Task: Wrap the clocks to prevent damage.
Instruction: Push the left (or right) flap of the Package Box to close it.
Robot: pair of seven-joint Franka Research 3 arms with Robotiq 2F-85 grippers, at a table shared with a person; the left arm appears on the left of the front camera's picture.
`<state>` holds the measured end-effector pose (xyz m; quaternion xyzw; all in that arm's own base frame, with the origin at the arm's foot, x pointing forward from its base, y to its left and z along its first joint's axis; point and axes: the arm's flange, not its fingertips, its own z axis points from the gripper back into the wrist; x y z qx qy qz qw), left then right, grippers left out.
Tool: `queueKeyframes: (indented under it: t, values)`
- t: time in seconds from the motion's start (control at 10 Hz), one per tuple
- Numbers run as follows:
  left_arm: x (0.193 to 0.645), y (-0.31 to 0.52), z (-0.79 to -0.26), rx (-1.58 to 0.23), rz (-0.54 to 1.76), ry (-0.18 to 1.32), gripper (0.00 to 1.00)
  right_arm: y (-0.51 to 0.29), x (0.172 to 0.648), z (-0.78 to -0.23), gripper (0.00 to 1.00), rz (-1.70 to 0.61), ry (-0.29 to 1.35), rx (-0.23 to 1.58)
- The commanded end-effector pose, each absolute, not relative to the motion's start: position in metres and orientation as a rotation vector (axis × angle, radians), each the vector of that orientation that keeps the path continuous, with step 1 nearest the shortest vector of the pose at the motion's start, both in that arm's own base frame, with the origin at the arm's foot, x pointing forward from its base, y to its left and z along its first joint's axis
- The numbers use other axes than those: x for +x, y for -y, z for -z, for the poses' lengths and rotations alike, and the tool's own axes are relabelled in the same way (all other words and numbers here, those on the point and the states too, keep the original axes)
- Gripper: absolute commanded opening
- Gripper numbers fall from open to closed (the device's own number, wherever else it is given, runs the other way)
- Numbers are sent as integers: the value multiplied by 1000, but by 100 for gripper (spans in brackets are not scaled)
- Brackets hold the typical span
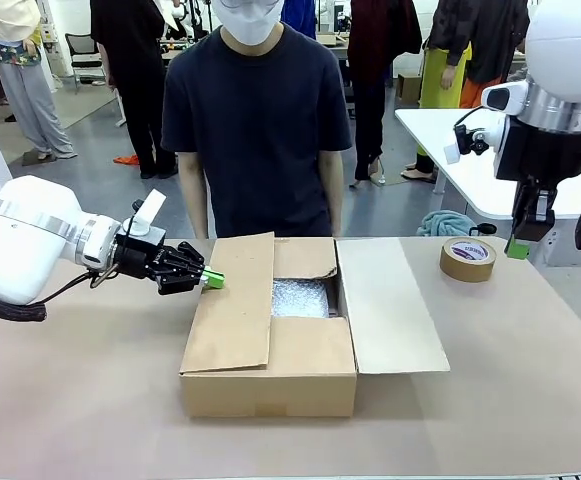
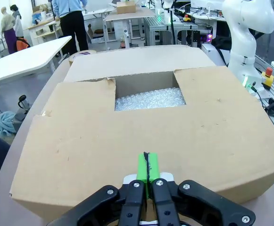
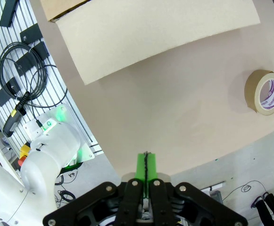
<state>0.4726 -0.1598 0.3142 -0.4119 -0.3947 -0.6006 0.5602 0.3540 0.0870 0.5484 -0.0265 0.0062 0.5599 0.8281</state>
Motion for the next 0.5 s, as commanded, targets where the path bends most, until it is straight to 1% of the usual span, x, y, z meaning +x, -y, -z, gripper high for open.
queueKeyframes:
  t: [0.0, 0.4]
  values:
    - [472, 163, -313, -950, 1421, 925, 0, -87, 354, -548, 1, -1190, -16, -54]
    - [472, 163, -313, -950, 1421, 925, 0, -87, 354, -548, 1, -1190, -16, -54]
